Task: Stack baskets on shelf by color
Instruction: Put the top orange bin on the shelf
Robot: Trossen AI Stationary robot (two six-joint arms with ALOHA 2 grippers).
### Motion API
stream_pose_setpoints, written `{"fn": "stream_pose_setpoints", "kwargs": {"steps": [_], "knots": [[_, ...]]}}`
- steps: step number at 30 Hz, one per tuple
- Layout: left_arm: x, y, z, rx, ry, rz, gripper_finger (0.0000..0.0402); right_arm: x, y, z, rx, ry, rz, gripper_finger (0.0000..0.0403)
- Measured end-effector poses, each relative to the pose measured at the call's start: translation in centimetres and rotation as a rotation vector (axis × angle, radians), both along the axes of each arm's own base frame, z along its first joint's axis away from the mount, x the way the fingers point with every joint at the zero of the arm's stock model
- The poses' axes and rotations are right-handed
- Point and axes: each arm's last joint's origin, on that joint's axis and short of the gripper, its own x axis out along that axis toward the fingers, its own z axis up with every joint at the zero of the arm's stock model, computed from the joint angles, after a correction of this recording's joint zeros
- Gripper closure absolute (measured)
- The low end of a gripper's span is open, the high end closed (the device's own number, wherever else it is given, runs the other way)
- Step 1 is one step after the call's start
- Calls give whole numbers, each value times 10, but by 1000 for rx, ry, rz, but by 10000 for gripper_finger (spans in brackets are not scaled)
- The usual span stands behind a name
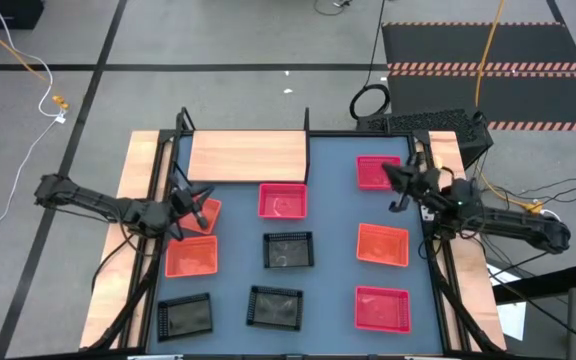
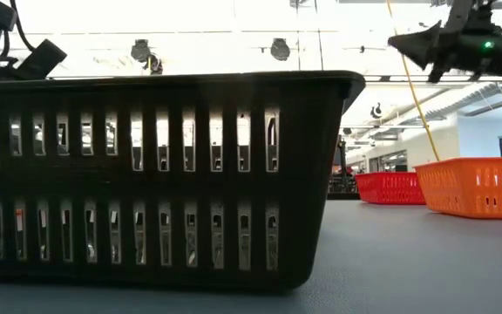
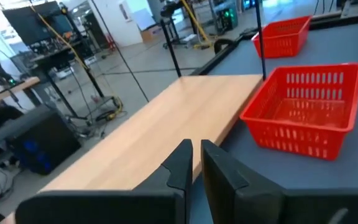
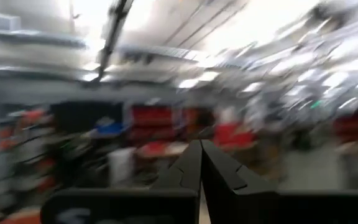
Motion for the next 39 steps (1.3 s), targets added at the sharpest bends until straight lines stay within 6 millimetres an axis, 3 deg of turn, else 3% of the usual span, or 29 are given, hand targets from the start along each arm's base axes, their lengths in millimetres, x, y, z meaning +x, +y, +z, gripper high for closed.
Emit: {"fn": "stream_pose_setpoints", "kwargs": {"steps": [4, 7, 11, 14, 18, 21, 26, 32, 36, 39], "knots": [[3, -1, -5, -45, 19, -10, 364, 13, 1, -15, 74, 136, 146, 403], [6, -3, -9, -28, 79, -66, 364, 20, -3, -23, 94, 215, 84, 403], [7, 3, -7, 90, 131, 25, 364, 28, -7, -31, 180, 242, 63, 403], [10, 8, 6, 196, 109, 64, 364, 33, -7, -36, 187, 271, 92, 403], [14, 15, 42, 262, -76, 89, 364, 34, -10, -22, 95, 128, 15, 403], [17, 12, 58, 197, -203, -19, 364, 35, -5, -19, 23, 117, 121, 403], [22, -2, 42, 18, -113, -291, 364, 35, 4, -11, 68, 19, 298, 403], [23, -12, 43, -104, -151, -422, 364, 35, 22, -2, -3, -55, 431, 403], [24, -16, 58, -211, -149, -428, 360, 31, 33, 5, -124, -125, 459, 403], [25, -15, 71, -278, -126, -354, 335, 28, 36, 10, -202, -173, 438, 403]]}}
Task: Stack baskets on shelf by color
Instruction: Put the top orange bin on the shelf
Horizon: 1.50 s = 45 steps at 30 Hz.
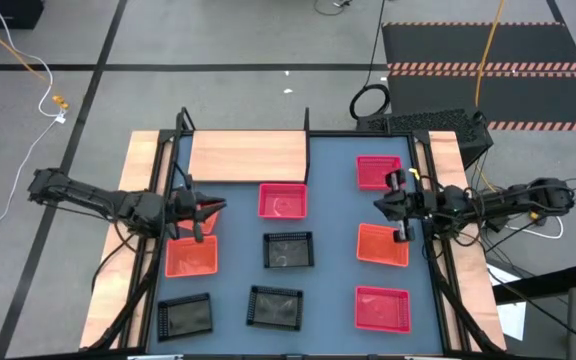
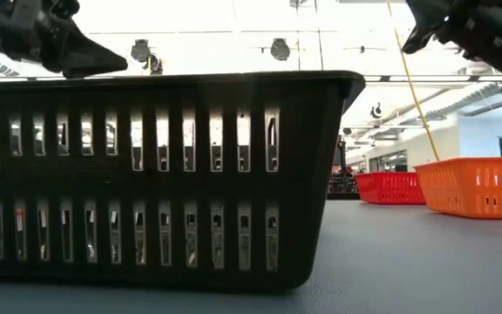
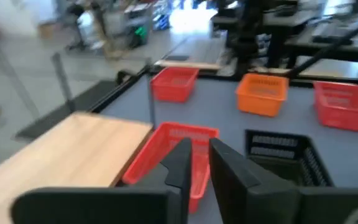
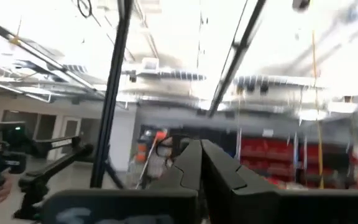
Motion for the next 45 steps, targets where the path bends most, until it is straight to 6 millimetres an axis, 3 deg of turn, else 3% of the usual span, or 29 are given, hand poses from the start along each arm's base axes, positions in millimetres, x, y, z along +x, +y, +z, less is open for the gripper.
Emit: {"fn": "stream_pose_setpoints", "kwargs": {"steps": [4, 9, 13, 19, 23, 27, 39, 45], "knots": [[4, 3, 9, -83, 106, 122, 284, -2, 0, 3, -52, -41, -37, 403], [10, 6, 1, -245, 263, 270, 223, 1, -1, -1, -38, 4, -68, 403], [19, 7, -4, -357, 336, 323, 203, 0, -1, 1, 9, -16, -61, 403], [31, 11, -13, -505, 447, 325, 219, 3, 2, 15, 53, -60, 55, 403], [31, 11, -27, -567, 582, 351, 233, 17, 6, 22, 63, 35, 81, 392], [29, 11, -35, -614, 656, 418, 235, 28, 7, 20, 106, 142, 19, 367], [31, 17, -47, -625, 756, 489, 237, 27, -1, 26, 85, 101, -276, 308], [39, 19, -55, -618, 816, 446, 289, 26, -8, 27, 22, 92, -372, 312]]}}
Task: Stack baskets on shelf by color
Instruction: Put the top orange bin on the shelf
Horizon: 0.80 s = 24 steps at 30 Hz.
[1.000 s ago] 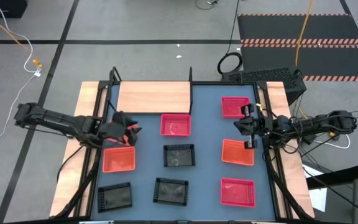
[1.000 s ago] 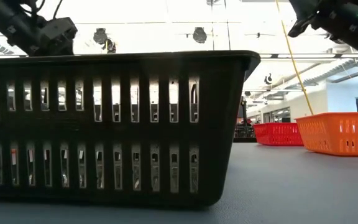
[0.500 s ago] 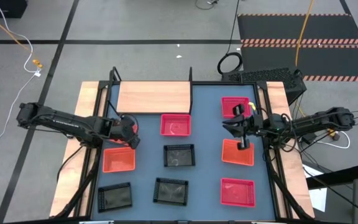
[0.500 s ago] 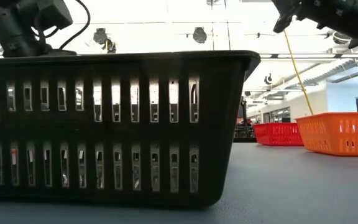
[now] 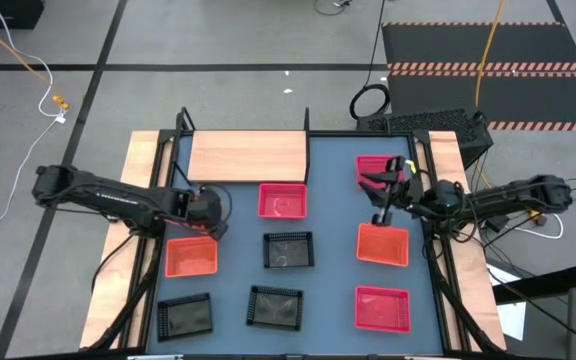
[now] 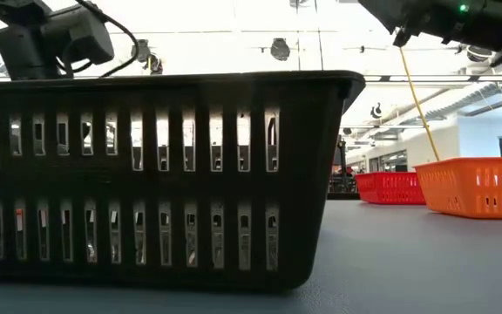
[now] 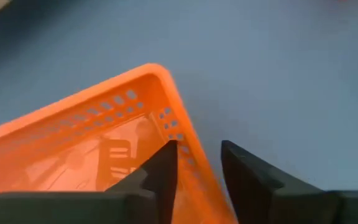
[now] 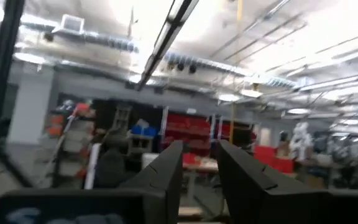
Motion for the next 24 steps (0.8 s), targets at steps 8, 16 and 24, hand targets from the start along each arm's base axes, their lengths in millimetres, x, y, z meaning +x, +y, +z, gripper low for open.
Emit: {"fn": "stream_pose_setpoints", "kwargs": {"steps": [8, 16, 24], "knots": [[14, -7, 22, -73, -79, -130, 390, -11, -1, 17, 51, -176, 35, 328], [26, -36, 74, -165, -139, -350, 390, -6, -1, 7, 57, -40, 33, 337], [34, -38, 152, 96, -269, -599, 388, -12, -1, 13, 14, -76, 9, 337]]}}
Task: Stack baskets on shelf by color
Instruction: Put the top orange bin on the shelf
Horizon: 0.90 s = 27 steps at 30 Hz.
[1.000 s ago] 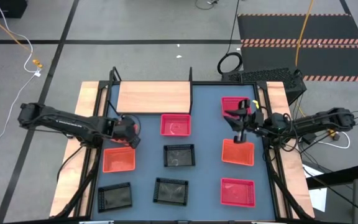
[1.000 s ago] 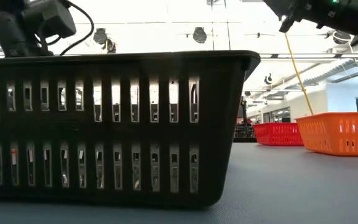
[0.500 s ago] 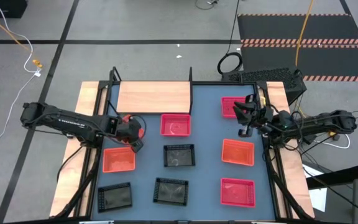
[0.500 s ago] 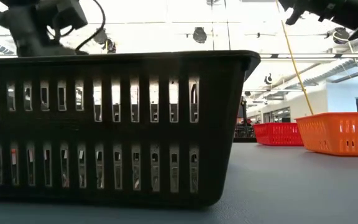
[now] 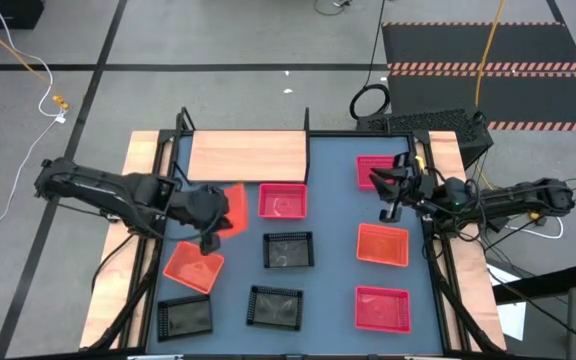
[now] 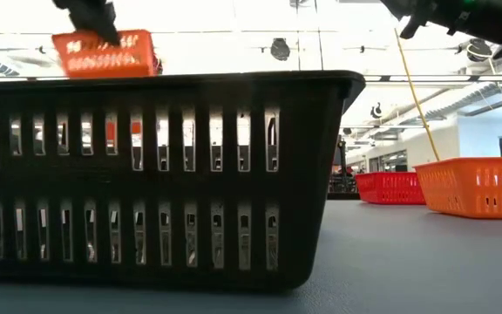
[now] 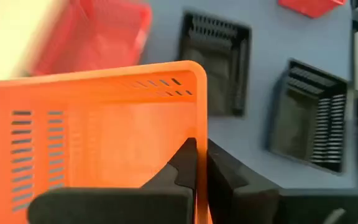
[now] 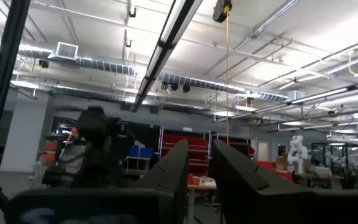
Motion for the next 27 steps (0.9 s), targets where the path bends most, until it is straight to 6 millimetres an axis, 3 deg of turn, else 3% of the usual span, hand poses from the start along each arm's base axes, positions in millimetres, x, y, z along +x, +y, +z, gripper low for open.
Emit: {"fn": "stream_pose_setpoints", "kwargs": {"steps": [4, 9, 19, 27], "knots": [[-3, 6, 21, 319, -22, -92, 394, -3, 0, 4, -37, -30, -25, 337], [-2, 19, 17, 599, 58, -184, 381, -4, 0, 5, -78, -32, -53, 337], [7, 85, -17, 558, 357, -13, 388, -4, 0, 5, -162, -12, -111, 337], [-5, 119, -30, 510, 555, -16, 387, -3, 0, 3, -226, 28, -154, 337]]}}
